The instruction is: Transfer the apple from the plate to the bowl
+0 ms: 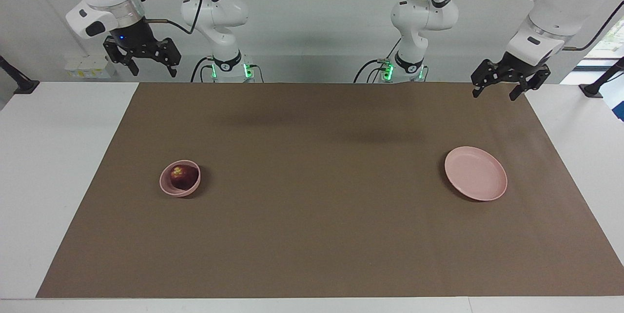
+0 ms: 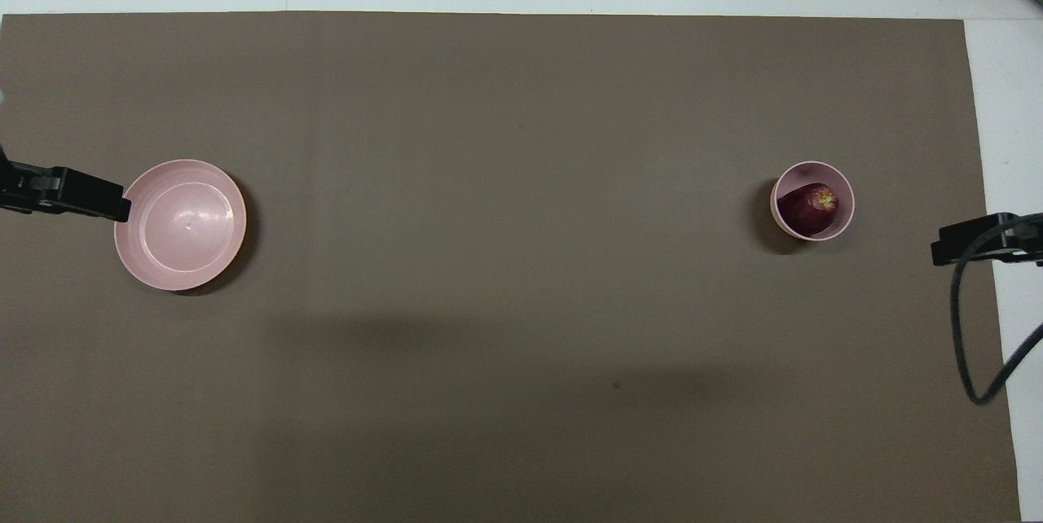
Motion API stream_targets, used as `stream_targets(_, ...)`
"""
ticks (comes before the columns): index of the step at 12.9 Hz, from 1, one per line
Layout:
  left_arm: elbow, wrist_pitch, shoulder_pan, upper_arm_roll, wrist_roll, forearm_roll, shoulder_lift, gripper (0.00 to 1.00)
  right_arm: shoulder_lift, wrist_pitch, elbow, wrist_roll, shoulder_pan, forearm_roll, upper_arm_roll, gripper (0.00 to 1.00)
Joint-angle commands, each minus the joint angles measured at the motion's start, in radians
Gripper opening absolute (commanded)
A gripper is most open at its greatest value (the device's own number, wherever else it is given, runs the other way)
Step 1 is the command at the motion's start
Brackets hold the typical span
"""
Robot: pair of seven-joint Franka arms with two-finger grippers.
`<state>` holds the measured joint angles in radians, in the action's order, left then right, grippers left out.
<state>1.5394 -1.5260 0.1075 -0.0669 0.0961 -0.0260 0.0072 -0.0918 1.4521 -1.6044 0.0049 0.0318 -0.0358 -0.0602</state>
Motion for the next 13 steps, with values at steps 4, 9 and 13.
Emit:
stream_targets(4, 0.016, 0.010, -0.015, 0.001, 0.002, -0.012, -0.021, 1.00, -0.026, 0.031, -0.037, -0.016, -0.016, 0.024, 0.003, 1.00)
stream_targets(9, 0.016, 0.010, -0.017, 0.001, 0.002, -0.012, -0.021, 1.00, -0.020, 0.028, -0.026, -0.020, -0.009, 0.024, 0.006, 1.00)
stream_targets(13, 0.016, 0.010, -0.017, 0.001, 0.002, -0.012, -0.021, 1.00, -0.019, 0.030, -0.025, -0.019, -0.007, 0.022, 0.008, 1.00)
